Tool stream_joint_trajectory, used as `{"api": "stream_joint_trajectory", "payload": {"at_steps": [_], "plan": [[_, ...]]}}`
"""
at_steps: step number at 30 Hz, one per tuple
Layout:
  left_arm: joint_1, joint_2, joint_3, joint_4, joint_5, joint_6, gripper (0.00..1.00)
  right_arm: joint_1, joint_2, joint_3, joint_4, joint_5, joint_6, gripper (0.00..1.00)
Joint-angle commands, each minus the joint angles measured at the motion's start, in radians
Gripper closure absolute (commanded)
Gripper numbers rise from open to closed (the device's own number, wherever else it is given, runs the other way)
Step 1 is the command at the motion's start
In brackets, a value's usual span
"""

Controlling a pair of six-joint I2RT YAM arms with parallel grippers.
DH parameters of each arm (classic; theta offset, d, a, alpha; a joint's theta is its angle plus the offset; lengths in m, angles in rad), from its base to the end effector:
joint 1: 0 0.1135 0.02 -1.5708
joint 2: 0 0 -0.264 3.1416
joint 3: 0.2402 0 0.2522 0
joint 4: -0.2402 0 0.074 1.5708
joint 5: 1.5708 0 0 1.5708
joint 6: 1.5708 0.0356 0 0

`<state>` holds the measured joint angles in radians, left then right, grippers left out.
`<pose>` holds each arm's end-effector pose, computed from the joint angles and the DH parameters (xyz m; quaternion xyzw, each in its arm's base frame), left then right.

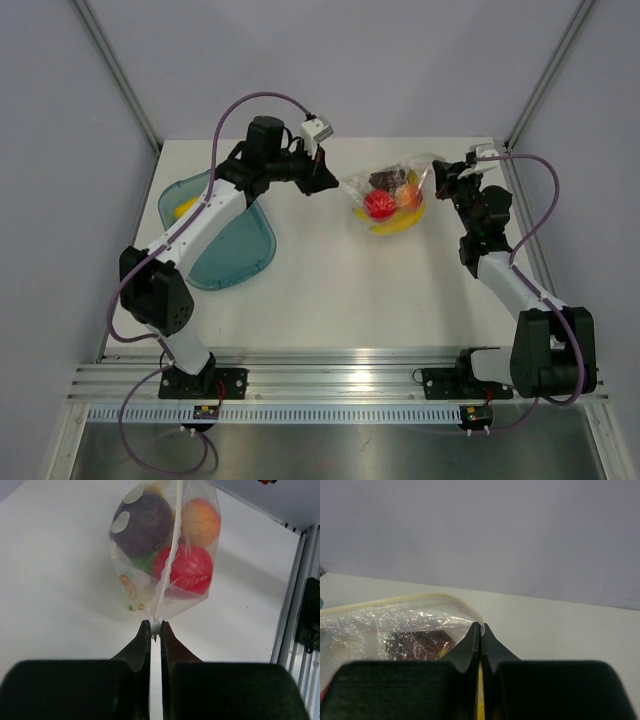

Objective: Place the food in the zip-top bag and seal the zipper
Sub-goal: Move the zipper food storage bag to the center of the board.

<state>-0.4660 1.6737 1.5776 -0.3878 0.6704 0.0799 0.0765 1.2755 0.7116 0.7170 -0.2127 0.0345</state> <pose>0.3357 -0.1936 0.3649 0.3817 0.7325 -0.3700 0.4252 0.2884 0.0296 0.3024 -0.0941 0.6454 0.1109 0.7498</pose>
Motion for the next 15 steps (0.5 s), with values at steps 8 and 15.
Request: {"api": "stream_joint_trajectory", "payload": {"at_steps": [8,15], "plan": [[-0.088,-0.014,-0.040,0.081,0.141,0.067,0.27,-0.049,-0.171,-0.187,0.090,0.148,0.143,0.31],[-0.086,-0.143,-0.111,0.033,-0.044,-0.011,0.01,-0.049,-0.410,-0.023,-0.598,0.439,0.218,0.01]]}}
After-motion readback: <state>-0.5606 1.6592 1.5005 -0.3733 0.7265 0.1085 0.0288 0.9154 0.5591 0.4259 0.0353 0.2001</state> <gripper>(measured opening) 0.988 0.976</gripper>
